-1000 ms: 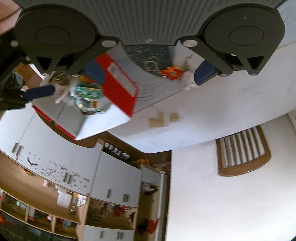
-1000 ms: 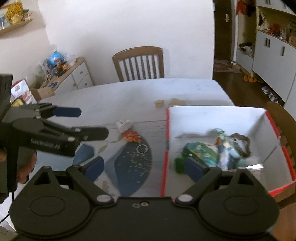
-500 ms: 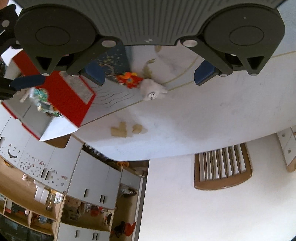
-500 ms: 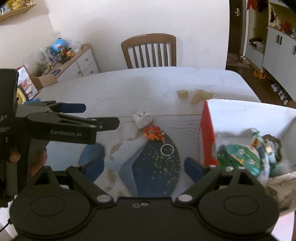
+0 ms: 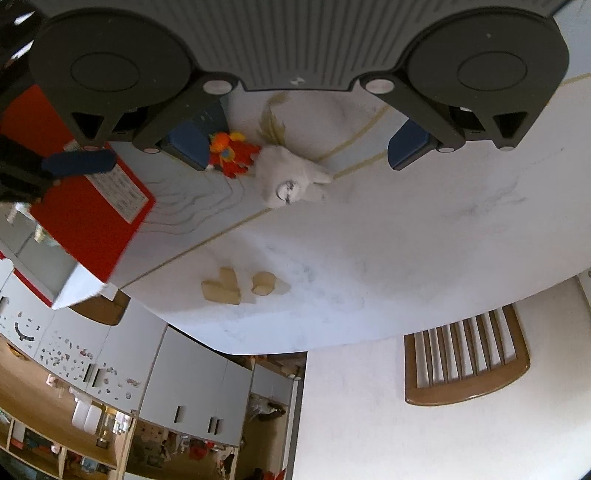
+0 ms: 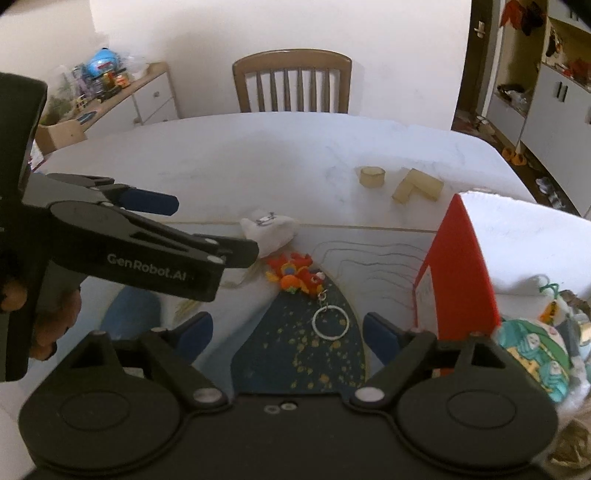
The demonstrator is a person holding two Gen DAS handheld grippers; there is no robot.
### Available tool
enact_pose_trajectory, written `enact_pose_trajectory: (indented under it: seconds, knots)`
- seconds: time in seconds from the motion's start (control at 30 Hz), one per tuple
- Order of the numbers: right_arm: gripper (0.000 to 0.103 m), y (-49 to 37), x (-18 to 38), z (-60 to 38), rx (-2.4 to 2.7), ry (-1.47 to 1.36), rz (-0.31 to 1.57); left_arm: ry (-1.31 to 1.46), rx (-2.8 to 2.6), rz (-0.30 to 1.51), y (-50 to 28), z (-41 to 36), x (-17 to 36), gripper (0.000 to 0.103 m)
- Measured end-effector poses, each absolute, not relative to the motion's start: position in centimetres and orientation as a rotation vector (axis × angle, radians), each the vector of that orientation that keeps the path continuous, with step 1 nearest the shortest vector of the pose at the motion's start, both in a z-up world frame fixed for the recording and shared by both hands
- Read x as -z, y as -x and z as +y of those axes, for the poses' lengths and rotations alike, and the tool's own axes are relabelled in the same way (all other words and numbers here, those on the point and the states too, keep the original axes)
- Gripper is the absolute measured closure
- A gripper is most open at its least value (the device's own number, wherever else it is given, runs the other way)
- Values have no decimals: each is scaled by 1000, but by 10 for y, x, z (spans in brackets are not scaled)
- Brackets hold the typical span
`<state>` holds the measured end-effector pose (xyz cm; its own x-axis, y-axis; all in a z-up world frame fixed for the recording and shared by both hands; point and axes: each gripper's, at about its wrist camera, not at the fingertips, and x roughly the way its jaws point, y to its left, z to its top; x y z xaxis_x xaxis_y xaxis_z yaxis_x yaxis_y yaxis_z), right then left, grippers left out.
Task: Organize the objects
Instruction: 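Grasp the white plush with left tool while right tool grasps red plush rooster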
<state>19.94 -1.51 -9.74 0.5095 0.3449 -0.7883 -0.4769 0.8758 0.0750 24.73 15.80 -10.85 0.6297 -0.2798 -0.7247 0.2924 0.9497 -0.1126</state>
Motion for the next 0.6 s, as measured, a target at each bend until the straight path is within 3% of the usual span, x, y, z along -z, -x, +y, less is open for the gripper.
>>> enact_pose_trajectory:
  seconds: [0.53, 0.6]
  knots:
    - [24, -233, 127, 3, -504, 172, 883, -19, 399, 854, -288, 150, 135, 1]
    - [26, -235, 129, 4, -498, 168, 886, -26, 400, 857, -289, 149, 137, 8]
